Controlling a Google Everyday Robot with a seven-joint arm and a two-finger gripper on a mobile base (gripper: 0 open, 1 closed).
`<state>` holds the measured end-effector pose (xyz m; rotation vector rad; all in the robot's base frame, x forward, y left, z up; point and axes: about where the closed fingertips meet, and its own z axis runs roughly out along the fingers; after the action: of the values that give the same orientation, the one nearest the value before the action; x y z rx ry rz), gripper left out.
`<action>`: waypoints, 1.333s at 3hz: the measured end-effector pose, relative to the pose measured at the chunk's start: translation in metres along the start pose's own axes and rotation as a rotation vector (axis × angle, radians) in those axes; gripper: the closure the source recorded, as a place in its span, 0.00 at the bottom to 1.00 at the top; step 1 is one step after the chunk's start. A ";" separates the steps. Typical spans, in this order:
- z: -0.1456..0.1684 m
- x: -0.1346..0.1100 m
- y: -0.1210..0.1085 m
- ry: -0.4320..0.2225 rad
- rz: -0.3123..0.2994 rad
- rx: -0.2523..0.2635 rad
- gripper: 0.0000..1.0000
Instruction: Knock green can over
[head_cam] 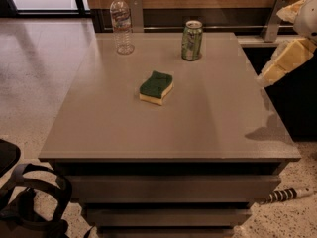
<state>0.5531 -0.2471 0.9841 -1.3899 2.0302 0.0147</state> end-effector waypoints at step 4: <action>0.104 -0.023 -0.118 -0.380 0.129 -0.031 0.00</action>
Offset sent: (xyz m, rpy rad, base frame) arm 0.1576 -0.0153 0.0016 0.3825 -0.1595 0.0093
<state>0.7093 -0.2410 0.9561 -1.1688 1.7997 0.3422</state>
